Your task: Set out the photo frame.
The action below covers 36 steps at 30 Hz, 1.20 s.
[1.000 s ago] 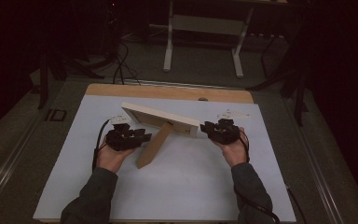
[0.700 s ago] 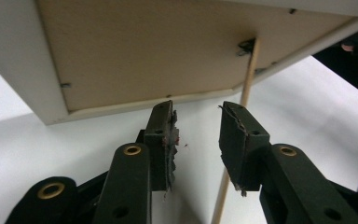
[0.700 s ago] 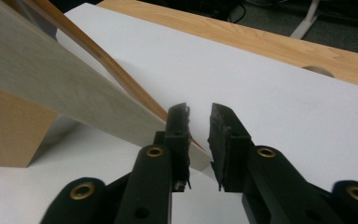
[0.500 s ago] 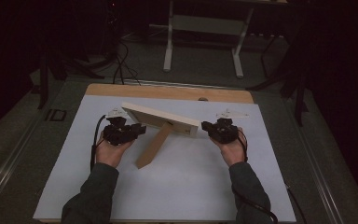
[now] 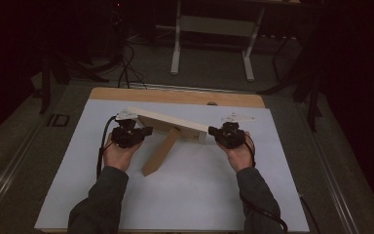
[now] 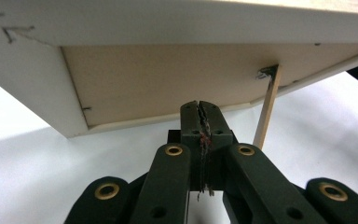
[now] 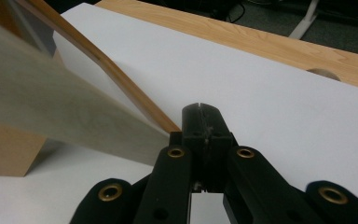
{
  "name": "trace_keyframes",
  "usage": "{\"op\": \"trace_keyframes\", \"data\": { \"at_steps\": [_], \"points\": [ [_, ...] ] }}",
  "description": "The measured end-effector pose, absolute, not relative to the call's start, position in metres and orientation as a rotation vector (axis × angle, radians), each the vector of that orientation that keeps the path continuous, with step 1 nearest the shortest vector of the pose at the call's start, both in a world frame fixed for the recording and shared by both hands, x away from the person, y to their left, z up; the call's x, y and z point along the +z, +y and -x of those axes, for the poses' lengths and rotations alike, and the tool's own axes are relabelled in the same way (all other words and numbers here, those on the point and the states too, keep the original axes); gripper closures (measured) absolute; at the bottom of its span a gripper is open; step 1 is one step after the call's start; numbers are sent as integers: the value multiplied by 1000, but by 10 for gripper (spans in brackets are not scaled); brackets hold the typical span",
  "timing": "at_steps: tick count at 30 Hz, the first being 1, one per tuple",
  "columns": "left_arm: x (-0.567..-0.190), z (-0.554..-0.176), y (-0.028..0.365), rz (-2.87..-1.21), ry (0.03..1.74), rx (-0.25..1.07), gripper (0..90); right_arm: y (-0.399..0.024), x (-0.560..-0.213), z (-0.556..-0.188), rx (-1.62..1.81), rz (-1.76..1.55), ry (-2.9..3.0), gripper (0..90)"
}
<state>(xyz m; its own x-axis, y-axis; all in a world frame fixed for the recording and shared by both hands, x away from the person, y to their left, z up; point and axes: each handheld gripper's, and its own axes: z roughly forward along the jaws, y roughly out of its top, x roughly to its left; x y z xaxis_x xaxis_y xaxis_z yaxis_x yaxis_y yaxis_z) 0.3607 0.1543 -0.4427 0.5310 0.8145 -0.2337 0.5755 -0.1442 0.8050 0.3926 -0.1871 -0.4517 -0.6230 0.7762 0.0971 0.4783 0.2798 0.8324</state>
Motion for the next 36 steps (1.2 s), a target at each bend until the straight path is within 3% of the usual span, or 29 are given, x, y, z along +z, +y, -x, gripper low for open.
{"op": "trace_keyframes", "data": {
  "at_steps": [36],
  "points": [
    [-431,-372,141,-1827,1173,339,900,-178,-451,-398,1268,-1137,2237,899]
  ]
}}
